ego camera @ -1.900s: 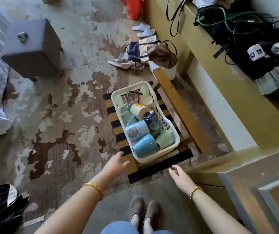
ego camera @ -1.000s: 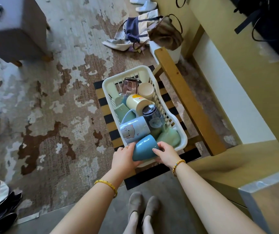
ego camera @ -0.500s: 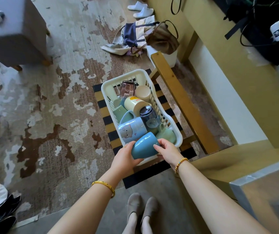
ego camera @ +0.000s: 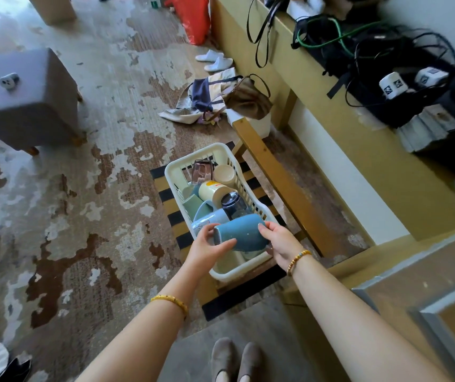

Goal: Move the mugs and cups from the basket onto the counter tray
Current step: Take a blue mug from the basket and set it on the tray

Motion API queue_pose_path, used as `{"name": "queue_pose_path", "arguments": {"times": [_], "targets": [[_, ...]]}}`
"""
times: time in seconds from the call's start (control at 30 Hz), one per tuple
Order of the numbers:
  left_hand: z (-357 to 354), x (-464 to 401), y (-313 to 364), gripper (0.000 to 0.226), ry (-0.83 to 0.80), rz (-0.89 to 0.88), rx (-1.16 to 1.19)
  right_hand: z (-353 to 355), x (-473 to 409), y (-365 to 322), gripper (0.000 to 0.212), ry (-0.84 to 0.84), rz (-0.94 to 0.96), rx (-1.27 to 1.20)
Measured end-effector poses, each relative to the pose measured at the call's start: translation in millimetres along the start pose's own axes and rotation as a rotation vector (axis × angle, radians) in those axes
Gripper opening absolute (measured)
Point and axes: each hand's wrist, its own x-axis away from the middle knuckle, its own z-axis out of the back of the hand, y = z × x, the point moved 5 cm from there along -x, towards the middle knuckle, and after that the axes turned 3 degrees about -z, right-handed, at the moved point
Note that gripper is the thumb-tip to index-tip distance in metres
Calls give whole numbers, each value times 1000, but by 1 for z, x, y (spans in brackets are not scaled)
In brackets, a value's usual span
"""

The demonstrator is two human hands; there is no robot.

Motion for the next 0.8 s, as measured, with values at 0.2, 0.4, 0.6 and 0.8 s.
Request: {"name": "queue_pose_path", "arguments": {"times": [0.2, 0.4, 0.6, 0.8], "targets": [[-36, 15, 66, 53, 98, -20, 363, 14, 52, -34, 14, 11, 104, -352], [-79, 30, 124, 55, 77, 70, 471, 29, 106, -54, 14, 107, 336, -407], [-116, 39, 158, 60, -31, 61, 402, 69, 155, -52, 12, 253, 443, -310], [-172, 54, 195, 53, -294, -172, 66, 142, 199, -46, 64, 581, 464, -120]]}}
